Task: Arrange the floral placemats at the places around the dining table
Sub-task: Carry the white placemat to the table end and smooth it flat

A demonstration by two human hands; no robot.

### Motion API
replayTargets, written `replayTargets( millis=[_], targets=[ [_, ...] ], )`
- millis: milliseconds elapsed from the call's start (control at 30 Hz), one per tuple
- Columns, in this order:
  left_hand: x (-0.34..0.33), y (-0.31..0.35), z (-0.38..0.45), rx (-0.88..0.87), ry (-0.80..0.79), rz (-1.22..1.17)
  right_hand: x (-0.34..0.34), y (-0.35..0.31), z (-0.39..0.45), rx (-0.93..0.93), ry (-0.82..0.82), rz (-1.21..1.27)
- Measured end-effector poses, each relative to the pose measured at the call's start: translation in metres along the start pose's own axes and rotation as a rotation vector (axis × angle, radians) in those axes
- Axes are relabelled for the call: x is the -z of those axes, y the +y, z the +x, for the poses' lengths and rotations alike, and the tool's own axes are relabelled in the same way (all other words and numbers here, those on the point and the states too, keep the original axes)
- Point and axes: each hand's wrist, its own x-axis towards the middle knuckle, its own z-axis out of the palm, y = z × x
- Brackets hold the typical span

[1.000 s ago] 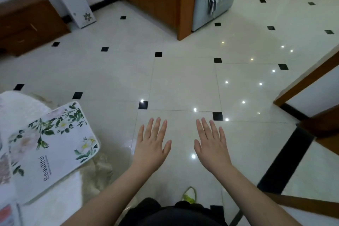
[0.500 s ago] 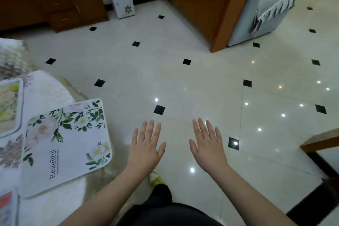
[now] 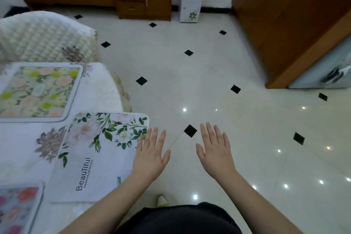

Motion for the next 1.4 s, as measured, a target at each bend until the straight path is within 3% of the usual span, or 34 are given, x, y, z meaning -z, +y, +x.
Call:
replayTargets(
  millis=[333,767,1133,1400],
  targets=[
    [0.004,-0.071,-0.002,0.387,0.078,-0.075,-0.008,-0.078,0.118,0.430,-0.129,-0.066],
    [0.000,-0.092,0.004,0.932,-0.083,-0.091,-0.036,-0.181,0.228,1.060,-0.338,-0.106],
    [-0.018,-0.070,-0.015,1.234,-0.018,-0.181,-0.061,-0.241,0.247,1.345,-0.470,-0.197],
    [-0.032,-0.046,-0.048,1.455,0.076,-0.286,-0.078,-0.254,0.239,1.369,-0.459,-0.411]
  ],
)
